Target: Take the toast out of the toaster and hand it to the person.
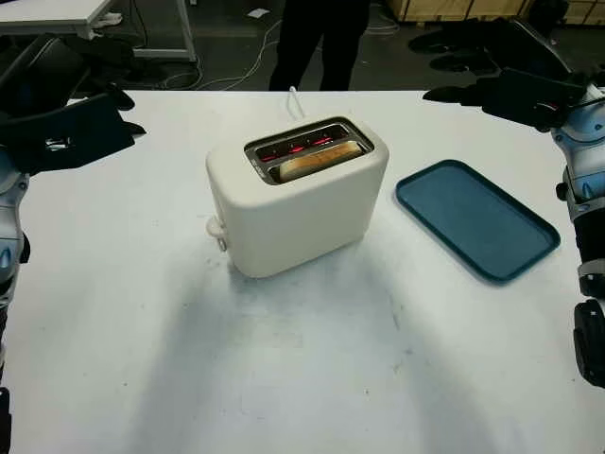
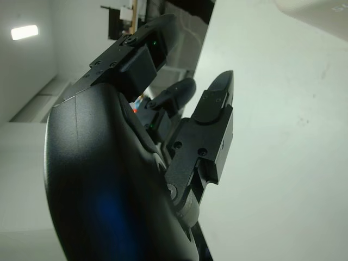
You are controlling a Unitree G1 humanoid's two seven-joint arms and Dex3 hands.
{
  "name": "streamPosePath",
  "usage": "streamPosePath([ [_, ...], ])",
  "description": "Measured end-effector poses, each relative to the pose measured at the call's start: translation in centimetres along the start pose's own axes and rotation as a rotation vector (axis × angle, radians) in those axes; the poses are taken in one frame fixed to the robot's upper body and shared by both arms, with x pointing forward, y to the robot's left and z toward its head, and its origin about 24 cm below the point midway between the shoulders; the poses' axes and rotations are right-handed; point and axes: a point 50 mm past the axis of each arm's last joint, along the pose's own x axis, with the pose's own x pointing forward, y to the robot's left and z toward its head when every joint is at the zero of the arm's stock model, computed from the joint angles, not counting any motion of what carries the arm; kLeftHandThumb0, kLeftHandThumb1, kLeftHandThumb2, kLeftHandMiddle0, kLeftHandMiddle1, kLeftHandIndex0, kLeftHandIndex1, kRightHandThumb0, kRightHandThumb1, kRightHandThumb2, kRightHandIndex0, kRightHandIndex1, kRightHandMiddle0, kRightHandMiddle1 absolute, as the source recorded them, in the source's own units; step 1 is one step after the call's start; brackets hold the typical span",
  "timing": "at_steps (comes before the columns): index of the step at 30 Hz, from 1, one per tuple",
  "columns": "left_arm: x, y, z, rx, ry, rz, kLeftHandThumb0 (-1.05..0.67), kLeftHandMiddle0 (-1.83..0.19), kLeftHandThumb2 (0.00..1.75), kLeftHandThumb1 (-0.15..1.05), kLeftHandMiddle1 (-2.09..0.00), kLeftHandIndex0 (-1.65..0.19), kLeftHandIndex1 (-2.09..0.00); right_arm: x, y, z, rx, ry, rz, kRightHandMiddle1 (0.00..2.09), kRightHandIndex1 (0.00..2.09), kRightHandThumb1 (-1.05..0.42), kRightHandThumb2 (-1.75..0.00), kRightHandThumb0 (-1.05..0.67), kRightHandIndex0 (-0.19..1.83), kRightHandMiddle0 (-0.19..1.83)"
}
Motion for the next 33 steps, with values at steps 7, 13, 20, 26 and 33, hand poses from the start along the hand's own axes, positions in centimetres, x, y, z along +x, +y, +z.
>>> streamPosePath([
  [7,0.01,-0.03,-0.08,-0.005,0.005,-0.003,0.12,-0.70,0.00,0.80,-0.47,-0.79,-0.09,-0.12,0.19,-0.10,0.005,-0.012,0.004,0.00,0.00,-0.92,-0.01,-0.32,0.65,0.63],
  [13,0.17,-0.51,-0.06,-0.040,-0.005,-0.010,0.13,-0.70,0.01,0.80,-0.46,-0.79,-0.08,-0.22,0.38,-0.28,0.012,-0.008,0.012,0.00,0.00,-0.92,-0.04,-0.37,0.64,0.61],
  [20,0.19,-0.55,0.05,-0.036,-0.018,-0.008,0.13,-0.71,0.01,0.80,-0.45,-0.80,-0.07,-0.22,0.42,-0.28,0.017,-0.010,0.015,0.01,0.01,-0.92,-0.03,-0.37,0.63,0.61],
  [26,0.21,-0.56,0.00,-0.037,-0.016,-0.009,0.11,-0.69,0.01,0.81,-0.44,-0.78,-0.06,-0.23,0.44,-0.30,0.017,-0.009,0.015,0.00,0.01,-0.92,-0.03,-0.40,0.64,0.61],
  [33,0.29,-0.80,-0.05,-0.056,-0.014,-0.012,0.08,-0.69,0.00,0.82,-0.44,-0.78,-0.05,-0.23,0.45,-0.30,0.017,-0.009,0.015,0.00,0.01,-0.92,-0.02,-0.41,0.65,0.61],
])
